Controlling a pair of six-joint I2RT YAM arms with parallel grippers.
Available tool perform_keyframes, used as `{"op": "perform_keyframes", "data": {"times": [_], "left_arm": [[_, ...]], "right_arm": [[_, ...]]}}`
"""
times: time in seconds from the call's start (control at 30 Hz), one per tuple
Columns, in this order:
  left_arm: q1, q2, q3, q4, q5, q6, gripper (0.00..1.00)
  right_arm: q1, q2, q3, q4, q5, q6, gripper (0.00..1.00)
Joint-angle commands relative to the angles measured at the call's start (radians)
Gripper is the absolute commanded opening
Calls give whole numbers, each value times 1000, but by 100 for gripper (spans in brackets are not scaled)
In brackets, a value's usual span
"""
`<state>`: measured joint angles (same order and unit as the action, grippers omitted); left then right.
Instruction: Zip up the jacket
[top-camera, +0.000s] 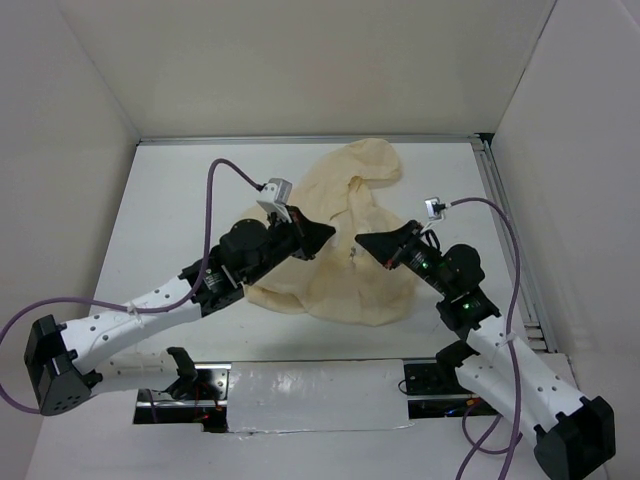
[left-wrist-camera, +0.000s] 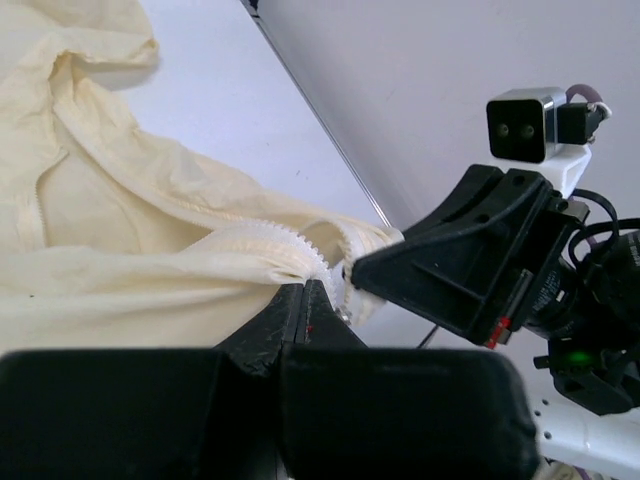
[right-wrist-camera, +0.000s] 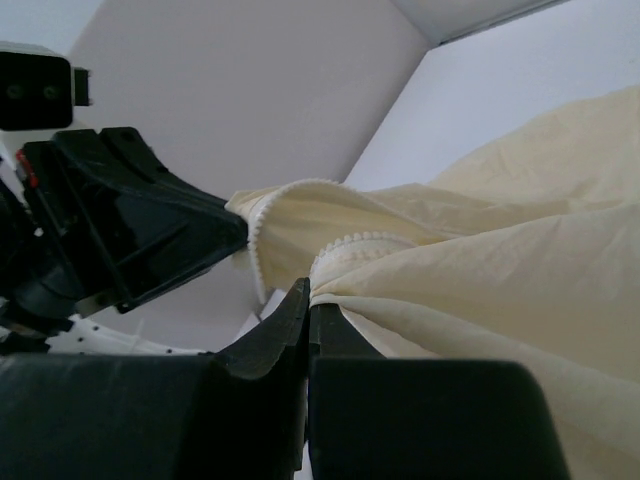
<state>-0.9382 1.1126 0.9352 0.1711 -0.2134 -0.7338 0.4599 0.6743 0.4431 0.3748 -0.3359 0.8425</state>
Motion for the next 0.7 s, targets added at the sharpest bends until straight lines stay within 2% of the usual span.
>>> {"op": "perform_keyframes", "data": {"times": [0.0,0.07,0.13,0.17,0.2,0.27,0.3,0.37,0.5,0.67], "left_arm": [[13,16,-13,159,9,31,0],[12,29,0,166,2,31,0],[13,56,22,113,-33,25,0],[13,64,43,87,-47,13,0],[13,73,47,37,-78,4,0],[15,66,24,-1,-90,-28,0],[16,61,10,-36,-92,-45,0],[19,40,-36,-77,-98,-101,0],[21,3,-136,-143,-75,-165,0],[22,-20,-173,-229,-63,-233,0]], "right_arm": [[-30,36,-12,154,-115,159,0],[-38,53,-9,177,-133,170,0],[-32,94,84,-20,-63,86,0],[-14,117,123,-207,-19,32,0],[5,169,190,-296,106,-65,0],[71,221,221,-464,240,-132,0],[86,275,223,-497,314,-154,0],[109,336,212,-540,328,-145,0],[146,502,154,-524,323,-116,0],[181,616,141,-517,383,-103,0]]}}
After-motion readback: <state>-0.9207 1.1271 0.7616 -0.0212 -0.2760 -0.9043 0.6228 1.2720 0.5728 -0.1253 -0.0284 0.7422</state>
